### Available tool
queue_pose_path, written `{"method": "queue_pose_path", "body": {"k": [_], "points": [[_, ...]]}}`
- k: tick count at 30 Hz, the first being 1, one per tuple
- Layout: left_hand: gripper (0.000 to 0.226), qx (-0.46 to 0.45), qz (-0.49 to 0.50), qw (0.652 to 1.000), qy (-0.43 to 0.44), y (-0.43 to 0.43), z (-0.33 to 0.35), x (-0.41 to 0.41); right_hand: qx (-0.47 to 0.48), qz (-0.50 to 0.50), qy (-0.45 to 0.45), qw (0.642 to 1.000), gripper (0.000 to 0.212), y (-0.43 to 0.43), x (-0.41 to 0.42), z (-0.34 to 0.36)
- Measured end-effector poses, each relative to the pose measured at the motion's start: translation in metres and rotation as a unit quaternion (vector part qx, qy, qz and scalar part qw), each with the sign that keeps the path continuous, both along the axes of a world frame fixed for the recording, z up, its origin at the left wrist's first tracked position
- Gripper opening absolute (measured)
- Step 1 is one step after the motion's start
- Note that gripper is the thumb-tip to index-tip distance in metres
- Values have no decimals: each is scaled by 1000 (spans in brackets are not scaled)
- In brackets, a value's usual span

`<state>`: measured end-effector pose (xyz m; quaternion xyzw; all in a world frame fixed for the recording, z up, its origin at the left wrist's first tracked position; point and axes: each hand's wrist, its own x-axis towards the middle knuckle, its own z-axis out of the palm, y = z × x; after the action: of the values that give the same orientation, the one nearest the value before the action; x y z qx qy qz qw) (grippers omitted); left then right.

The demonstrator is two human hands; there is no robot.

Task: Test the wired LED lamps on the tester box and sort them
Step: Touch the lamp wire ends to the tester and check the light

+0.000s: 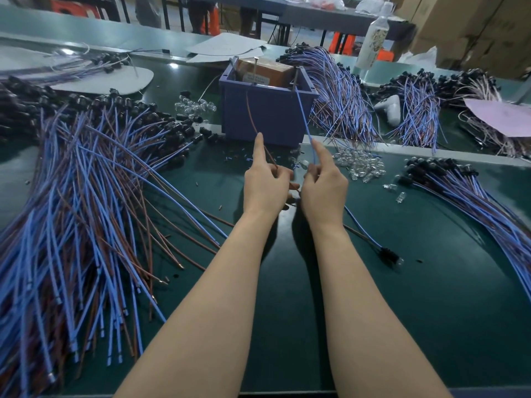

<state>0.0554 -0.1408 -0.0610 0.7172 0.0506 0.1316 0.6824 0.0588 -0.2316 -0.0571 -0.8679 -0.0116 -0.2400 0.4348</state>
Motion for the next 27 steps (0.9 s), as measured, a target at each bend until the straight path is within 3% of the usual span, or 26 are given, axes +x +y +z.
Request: {"method": "queue_pose_path", "body": {"k": [11, 27], "points": [[77, 116, 30, 991, -65, -7, -2, -3, 24, -5, 4, 1000, 46, 0, 0, 0], [80, 110, -1, 994, -6, -5, -1, 6, 15, -12, -20, 1000, 47, 1, -1, -2]]}}
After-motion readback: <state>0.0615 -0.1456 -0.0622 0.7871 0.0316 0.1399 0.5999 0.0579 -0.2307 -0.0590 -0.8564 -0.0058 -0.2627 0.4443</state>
